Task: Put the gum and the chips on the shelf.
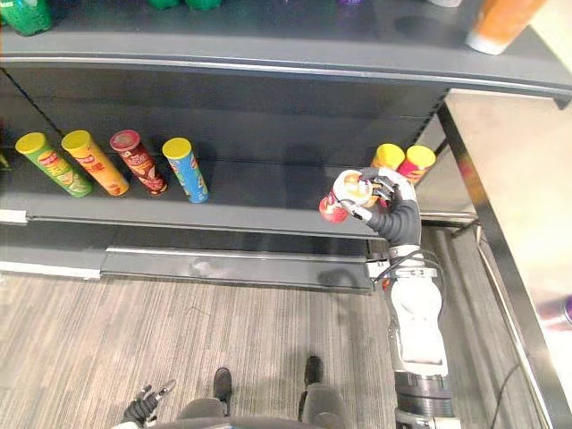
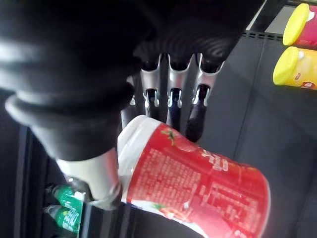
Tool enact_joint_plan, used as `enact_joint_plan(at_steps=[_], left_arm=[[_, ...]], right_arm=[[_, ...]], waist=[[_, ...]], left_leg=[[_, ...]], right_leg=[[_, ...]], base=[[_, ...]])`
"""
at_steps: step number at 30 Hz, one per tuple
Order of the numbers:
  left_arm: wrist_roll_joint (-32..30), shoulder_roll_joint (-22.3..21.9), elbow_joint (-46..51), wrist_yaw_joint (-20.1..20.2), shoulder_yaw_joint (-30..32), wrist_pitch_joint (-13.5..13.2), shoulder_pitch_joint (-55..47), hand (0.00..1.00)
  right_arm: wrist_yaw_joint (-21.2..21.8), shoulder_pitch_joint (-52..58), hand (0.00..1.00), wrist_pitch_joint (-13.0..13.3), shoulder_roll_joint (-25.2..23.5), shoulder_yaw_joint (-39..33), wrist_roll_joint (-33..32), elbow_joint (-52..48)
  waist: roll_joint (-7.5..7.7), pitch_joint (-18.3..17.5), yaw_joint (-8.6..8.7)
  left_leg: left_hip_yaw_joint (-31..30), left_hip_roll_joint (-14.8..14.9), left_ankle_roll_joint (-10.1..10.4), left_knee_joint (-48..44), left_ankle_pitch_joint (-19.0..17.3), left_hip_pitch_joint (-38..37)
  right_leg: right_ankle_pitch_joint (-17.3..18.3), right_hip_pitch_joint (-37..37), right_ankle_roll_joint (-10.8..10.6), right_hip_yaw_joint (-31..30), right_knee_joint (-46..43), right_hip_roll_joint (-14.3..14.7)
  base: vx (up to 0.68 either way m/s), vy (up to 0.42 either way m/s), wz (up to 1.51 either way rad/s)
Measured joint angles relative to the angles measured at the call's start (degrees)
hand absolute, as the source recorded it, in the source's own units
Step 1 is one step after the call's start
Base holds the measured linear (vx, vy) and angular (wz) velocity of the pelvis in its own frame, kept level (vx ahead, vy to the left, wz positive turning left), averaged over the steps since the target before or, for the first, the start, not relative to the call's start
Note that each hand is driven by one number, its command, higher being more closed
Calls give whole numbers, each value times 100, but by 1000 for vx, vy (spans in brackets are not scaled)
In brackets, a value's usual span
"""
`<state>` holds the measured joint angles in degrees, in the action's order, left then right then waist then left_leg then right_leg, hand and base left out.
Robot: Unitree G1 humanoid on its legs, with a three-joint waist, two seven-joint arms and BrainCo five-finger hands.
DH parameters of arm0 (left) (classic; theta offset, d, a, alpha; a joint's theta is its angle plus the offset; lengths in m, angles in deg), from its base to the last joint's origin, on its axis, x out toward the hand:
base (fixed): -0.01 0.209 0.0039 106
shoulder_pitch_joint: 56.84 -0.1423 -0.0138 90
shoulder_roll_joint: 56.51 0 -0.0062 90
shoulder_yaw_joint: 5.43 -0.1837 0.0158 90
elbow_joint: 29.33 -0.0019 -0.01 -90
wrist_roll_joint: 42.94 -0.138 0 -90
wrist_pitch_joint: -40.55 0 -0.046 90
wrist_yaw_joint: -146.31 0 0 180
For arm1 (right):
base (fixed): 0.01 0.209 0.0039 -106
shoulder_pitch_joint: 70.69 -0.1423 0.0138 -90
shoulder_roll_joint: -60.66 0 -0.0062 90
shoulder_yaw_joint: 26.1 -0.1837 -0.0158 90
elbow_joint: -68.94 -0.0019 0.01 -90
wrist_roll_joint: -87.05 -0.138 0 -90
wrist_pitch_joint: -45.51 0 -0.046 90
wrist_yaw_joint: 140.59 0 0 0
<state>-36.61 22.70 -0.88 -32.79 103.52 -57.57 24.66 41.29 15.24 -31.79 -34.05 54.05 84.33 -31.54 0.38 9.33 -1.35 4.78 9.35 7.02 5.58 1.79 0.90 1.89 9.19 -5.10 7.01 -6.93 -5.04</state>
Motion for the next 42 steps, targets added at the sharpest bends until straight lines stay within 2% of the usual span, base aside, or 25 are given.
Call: enact_joint_plan(at_steps=[3,6,8,10,13,19,25,39,42], left_arm=[[0,-43,14,20,0,-2,47,0],[0,-50,16,44,0,3,66,0],[-19,-54,14,47,-19,12,89,0],[-54,-43,21,39,-60,12,96,0],[-161,-34,19,8,-71,16,85,0],[-328,56,24,-2,-313,17,93,0],[-524,126,24,-5,-545,13,155,0],[-538,132,-2,-4,-627,5,175,0],[-537,157,-5,-4,-635,5,161,0]], right_arm=[[-5,89,100,2,-7,-315,-34,-7],[-11,166,100,4,-41,-399,-58,-44],[-14,269,100,3,-160,-448,-59,-47],[-15,285,100,4,-182,-431,-58,-48],[-11,298,100,4,-182,-366,-58,-128],[-5,308,100,4,-144,-360,-84,-263],[17,198,100,3,-29,-323,-251,-381],[500,-277,100,-1,772,170,-762,-628],[604,-356,100,0,971,196,-1041,-818]], waist=[[26,-22,96],[34,-35,129],[14,-46,132],[17,-58,115],[37,-81,130],[47,-168,253],[44,-300,280],[59,-428,281],[106,-462,289]], left_leg=[[-319,146,171,-23,118,133],[-365,137,161,-24,299,310],[235,87,15,-23,414,336],[488,73,-53,-21,426,338],[586,10,-156,12,368,361],[754,-58,-152,20,339,392],[1020,-60,-160,20,346,363],[1380,9,-155,31,340,296],[1447,11,-159,31,347,268]], right_leg=[[86,-254,129,564,121,101],[100,-405,148,934,281,84],[104,-598,147,1205,376,7],[109,-661,137,1285,386,-27],[67,-647,81,1232,448,-86],[-107,-638,9,1108,682,-128],[-160,-539,8,877,699,-132],[-386,-442,42,504,875,-39],[-406,-440,41,464,876,-37]], base=[[86,-132,80],[-6,-49,75],[-41,18,58],[-68,57,31],[-52,56,-3],[11,29,-11],[56,0,-18],[-18,-6,-14],[0,3,-7]])
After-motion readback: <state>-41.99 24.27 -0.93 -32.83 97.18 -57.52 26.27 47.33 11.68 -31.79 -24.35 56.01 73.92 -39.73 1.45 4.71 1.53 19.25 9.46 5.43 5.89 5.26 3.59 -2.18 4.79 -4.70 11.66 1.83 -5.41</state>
